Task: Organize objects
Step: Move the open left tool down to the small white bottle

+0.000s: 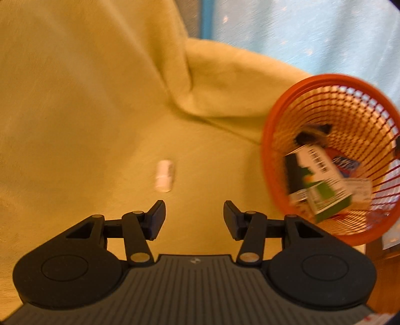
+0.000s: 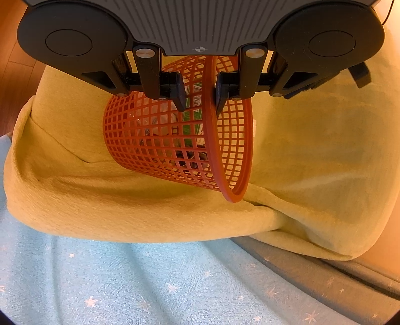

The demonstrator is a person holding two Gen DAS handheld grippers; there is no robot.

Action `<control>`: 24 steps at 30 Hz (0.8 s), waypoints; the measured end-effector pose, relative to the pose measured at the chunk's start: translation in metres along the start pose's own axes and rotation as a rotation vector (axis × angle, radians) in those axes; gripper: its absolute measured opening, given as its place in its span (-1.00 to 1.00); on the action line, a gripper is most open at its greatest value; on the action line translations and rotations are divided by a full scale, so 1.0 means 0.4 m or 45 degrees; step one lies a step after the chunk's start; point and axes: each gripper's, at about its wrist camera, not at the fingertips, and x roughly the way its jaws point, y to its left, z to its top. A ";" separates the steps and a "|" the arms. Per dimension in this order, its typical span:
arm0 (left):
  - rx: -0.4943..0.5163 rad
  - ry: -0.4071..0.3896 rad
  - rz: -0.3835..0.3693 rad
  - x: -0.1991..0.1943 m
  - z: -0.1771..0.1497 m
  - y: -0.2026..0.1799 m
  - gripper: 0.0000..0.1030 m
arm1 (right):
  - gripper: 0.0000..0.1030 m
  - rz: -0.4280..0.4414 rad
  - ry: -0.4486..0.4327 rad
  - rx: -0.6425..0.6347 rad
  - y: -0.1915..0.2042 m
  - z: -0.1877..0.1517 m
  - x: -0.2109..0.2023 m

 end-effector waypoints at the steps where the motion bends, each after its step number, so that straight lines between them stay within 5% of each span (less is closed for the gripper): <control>1: 0.000 0.006 0.010 0.009 -0.004 0.007 -0.12 | -0.59 -0.003 -0.005 0.008 0.001 0.001 0.000; 24: 0.030 0.044 0.063 0.120 -0.022 0.040 -0.21 | -0.57 -0.034 -0.031 0.045 0.030 0.021 -0.003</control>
